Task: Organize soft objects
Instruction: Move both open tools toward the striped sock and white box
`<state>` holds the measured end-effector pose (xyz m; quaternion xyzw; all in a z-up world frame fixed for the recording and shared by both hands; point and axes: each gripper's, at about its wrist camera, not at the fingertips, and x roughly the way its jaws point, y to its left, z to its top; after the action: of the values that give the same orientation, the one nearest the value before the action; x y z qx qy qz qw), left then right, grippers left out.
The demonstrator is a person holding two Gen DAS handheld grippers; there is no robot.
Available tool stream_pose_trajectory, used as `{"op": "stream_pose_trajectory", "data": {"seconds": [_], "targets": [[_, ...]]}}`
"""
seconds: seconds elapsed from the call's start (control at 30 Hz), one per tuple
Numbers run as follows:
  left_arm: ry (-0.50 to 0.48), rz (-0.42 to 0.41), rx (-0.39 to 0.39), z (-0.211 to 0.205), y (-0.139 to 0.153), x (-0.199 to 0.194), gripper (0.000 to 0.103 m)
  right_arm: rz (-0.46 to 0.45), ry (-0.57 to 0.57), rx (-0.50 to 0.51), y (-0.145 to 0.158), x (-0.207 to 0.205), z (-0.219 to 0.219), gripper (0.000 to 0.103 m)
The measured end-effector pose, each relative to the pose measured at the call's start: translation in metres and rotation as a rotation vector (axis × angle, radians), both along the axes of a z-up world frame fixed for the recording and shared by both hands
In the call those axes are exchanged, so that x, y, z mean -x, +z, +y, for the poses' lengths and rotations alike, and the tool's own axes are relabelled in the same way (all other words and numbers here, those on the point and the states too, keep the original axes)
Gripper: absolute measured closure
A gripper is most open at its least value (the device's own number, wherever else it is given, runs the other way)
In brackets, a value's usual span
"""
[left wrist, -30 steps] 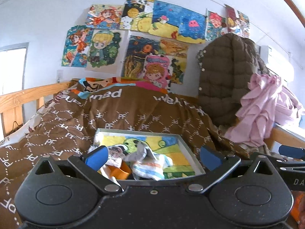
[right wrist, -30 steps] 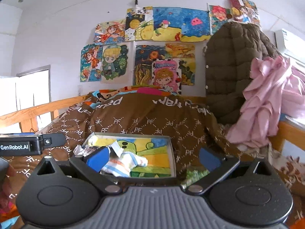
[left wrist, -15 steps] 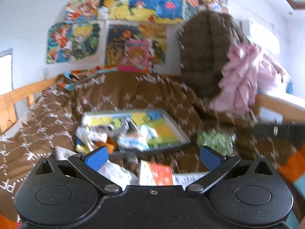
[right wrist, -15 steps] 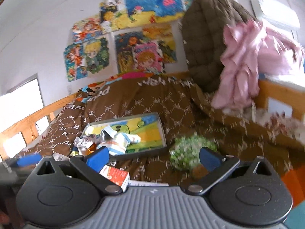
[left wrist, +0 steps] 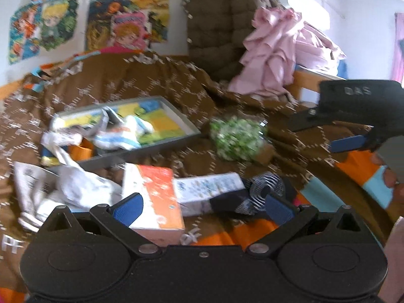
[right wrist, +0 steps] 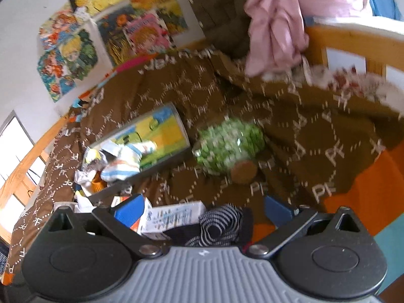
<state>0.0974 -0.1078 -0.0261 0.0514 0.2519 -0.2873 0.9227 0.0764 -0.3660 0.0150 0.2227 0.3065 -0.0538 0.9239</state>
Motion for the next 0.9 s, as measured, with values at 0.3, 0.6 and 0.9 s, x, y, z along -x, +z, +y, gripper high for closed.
{"op": "stream_pose_trajectory", "data": {"seconds": [0.3, 0.6, 0.9], "targets": [[-0.079, 0.104, 0.014, -0.019, -0.022, -0.012, 0.001, 0.083, 0.034, -0.055, -0.013, -0.014, -0.001, 0.000], [-0.097, 0.162, 0.009, -0.027, -0.036, -0.021, 0.001, 0.188, 0.115, -0.096, -0.031, -0.049, -0.001, 0.000], [0.003, 0.132, 0.031, -0.012, -0.029, -0.032, 0.001, 0.283, 0.171, -0.103, -0.054, -0.091, 0.003, 0.000]]}}
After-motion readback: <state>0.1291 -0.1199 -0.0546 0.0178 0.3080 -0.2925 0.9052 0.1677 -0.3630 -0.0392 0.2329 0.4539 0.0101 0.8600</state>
